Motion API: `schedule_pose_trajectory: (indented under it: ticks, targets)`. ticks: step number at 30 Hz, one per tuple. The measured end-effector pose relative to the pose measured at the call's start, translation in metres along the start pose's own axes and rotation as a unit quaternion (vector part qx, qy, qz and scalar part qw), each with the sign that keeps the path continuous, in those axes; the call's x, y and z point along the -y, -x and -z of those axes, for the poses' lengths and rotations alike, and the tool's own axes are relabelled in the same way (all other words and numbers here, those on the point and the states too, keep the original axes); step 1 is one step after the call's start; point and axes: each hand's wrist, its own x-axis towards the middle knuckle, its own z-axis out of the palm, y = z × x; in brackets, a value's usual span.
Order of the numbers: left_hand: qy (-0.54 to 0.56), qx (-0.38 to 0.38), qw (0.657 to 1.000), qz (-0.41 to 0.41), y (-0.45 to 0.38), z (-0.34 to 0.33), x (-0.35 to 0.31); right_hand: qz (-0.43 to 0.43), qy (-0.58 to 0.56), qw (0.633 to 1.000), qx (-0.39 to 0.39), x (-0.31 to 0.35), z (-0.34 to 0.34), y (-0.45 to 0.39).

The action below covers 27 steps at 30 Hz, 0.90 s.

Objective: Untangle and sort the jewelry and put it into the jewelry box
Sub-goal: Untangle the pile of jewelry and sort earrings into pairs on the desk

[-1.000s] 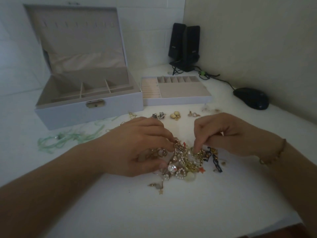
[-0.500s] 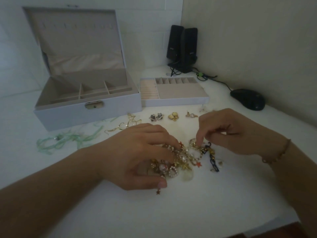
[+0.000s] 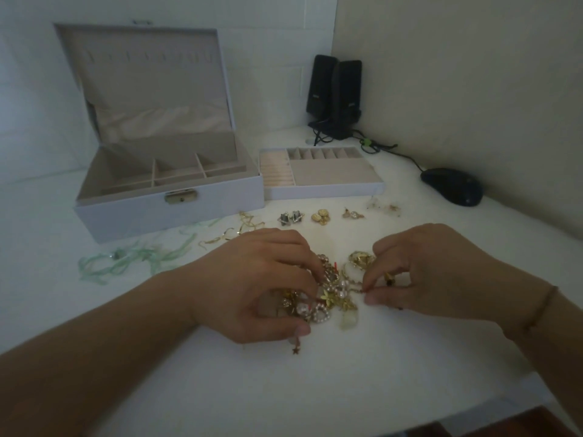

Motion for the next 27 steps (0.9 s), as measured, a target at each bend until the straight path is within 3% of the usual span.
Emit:
schedule_pose_trajectory:
  ticks: [5, 9, 15, 17, 19, 22, 27]
  targets:
    - [-0.004, -0.014, 1.0, 0.001, 0.002, 0.001, 0.001, -0.036, -0.015, 0.998, 0.042, 0.001, -0.001, -0.005]
    - [-0.008, -0.025, 1.0, 0.006, 0.004, 0.0, 0.003, -0.006, 0.01, 0.998, 0.063, 0.002, -0.002, -0.003]
    - [-0.006, -0.031, 0.999, 0.005, 0.003, 0.0, 0.003, 0.098, 0.1, 0.99, 0.013, -0.001, -0.006, 0.0]
    - [-0.002, -0.035, 0.999, 0.007, 0.003, 0.0, 0.003, 0.091, 0.097, 0.991, -0.014, -0.002, -0.005, -0.001]
    - [0.003, -0.04, 0.999, 0.008, 0.003, 0.0, 0.003, 0.065, 0.053, 0.995, -0.056, -0.004, -0.001, -0.002]
    - [0.013, -0.047, 0.999, 0.01, 0.004, 0.0, 0.003, 0.045, -0.1, 0.989, -0.102, -0.007, 0.003, -0.005]
    - [0.017, -0.05, 0.999, 0.015, 0.004, 0.001, 0.004, 0.037, -0.22, 0.969, -0.109, -0.014, -0.005, -0.014]
